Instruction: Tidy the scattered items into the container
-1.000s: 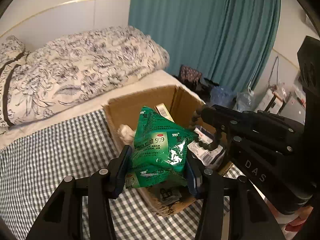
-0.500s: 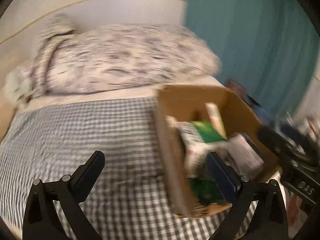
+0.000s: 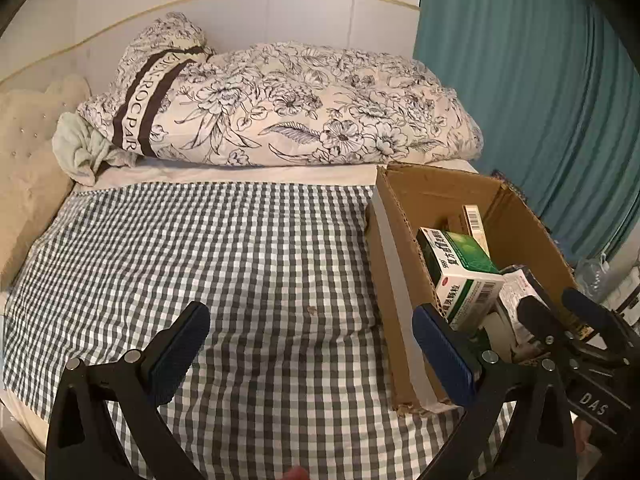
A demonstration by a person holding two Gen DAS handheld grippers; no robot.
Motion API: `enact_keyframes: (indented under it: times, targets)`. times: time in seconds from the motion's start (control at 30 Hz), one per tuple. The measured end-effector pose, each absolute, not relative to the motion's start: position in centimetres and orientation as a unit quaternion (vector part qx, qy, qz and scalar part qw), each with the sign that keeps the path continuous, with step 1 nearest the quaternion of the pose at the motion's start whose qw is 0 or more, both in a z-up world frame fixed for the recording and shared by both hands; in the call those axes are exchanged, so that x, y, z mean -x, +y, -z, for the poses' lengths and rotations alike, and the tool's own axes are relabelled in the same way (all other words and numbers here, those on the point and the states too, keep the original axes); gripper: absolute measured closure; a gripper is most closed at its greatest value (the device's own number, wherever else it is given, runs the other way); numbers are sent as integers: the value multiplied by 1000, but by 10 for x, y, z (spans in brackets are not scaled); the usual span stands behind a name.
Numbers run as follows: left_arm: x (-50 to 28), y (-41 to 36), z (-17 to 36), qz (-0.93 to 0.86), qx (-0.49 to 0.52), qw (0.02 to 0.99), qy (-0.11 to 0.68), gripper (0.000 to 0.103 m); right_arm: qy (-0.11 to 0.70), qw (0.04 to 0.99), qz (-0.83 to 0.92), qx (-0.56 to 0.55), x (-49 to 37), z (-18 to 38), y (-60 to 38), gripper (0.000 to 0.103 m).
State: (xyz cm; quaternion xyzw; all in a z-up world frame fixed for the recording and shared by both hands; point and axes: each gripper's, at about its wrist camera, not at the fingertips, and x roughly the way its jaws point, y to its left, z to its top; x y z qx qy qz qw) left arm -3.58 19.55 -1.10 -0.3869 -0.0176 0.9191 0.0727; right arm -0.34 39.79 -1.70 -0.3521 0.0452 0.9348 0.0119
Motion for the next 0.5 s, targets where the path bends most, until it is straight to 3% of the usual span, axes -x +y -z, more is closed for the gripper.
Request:
enact_keyframes:
  times: [0.5]
  targets:
    - [33, 185, 7, -922, 383, 59, -18, 0, 37, 3, -934, 355, 5, 9, 384, 11]
